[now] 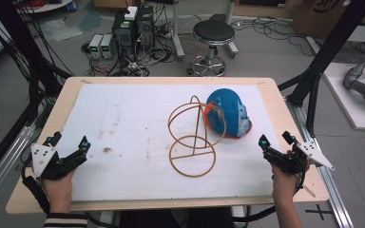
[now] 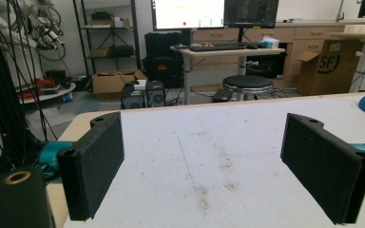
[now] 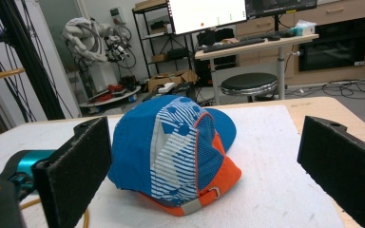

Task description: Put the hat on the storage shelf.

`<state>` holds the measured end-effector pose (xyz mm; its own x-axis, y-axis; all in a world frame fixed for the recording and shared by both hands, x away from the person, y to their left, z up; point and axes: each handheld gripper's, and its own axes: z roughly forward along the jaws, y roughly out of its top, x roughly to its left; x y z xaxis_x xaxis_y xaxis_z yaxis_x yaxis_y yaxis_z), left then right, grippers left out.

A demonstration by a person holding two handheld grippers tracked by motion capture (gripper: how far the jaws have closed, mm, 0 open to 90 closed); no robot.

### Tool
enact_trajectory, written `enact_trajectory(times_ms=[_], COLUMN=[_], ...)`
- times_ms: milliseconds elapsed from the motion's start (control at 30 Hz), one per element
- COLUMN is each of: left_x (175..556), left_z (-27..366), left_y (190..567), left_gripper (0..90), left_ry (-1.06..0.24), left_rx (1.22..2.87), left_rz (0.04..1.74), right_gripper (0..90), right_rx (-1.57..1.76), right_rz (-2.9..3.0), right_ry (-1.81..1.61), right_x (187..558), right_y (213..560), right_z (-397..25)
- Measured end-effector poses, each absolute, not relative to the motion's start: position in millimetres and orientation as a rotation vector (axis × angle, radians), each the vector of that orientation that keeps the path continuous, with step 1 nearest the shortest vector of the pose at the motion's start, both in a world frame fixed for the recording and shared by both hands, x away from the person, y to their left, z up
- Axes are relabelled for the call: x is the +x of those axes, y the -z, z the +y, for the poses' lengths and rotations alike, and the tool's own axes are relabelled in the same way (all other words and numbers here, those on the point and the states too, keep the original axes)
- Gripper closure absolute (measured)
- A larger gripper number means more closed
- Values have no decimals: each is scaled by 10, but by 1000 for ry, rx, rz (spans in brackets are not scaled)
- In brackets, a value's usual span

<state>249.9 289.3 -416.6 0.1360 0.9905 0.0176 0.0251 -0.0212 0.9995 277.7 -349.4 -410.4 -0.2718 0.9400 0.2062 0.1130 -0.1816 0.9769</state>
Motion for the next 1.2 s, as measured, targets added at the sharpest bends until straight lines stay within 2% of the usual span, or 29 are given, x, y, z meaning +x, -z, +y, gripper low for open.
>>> enact_trajectory(times_ms=[367,633,900,1200], left_x=[2506,2514,2513,2522], left_z=[2876,2882,2868,2858], left_y=[4169,4182,4170,4165], left_gripper=[148,148,144,144], left_ry=[-1115,-1110,-1111,-1110], left_rx=[1315,1315,1317,1318], left_rz=[1120,1127,1112,1111], right_gripper=[40,41,40,40], right_rx=[1286,1230,1150,1206], right_rz=[1398,1395,1419,1401], right_ry=[-1505,-1484,-1471,-1478], right_x=[2790,2864,3148,3385], right_y=[4047,3789,3729,3735], right_z=[-3416,-3257,-3093,-3040])
